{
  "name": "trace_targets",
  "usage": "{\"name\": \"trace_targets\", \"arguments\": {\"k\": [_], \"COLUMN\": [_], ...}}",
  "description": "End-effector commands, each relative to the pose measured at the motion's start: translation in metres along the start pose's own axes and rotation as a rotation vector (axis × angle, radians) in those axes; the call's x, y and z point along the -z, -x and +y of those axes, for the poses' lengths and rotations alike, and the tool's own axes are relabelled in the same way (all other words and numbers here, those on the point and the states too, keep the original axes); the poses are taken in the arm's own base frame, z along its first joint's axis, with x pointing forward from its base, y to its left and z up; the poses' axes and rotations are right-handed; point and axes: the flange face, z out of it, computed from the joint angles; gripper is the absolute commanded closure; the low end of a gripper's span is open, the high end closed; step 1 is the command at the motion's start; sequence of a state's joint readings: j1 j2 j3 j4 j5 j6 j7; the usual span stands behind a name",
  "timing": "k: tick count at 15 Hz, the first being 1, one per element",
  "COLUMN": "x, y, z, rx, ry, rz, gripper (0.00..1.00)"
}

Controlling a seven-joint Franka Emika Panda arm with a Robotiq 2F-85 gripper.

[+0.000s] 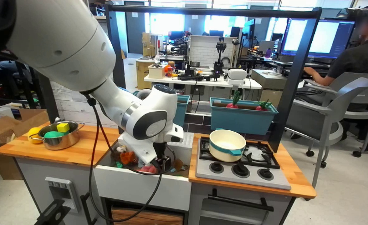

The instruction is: Remove the pink doll from the sink

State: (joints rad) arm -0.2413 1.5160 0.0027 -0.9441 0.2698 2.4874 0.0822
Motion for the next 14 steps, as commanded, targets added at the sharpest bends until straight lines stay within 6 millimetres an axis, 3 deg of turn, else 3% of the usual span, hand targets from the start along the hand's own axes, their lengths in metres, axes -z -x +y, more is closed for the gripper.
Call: {"name": "trace_targets", "arguments": {"k": [1, 7, 8, 10, 14], "x": [-0.0038, -0.0029, -0.0026, -0.0026, -0.0026], "y": [0.0064, 0.0085, 0.0081, 0.0084, 0.0087], "z": [0.0026, -0.0003, -0.0012, -0.0011, -0.0008], "rx": [-0.032, -0.063, -0.068, -0.078, -0.106], "ry": [0.08, 0.156, 0.165, 0.188, 0.203], "rz": [-0.073, -0.078, -0.067, -0.06, -0.055], "gripper": [0.0, 0.0, 0.25, 0.32, 0.64]}}
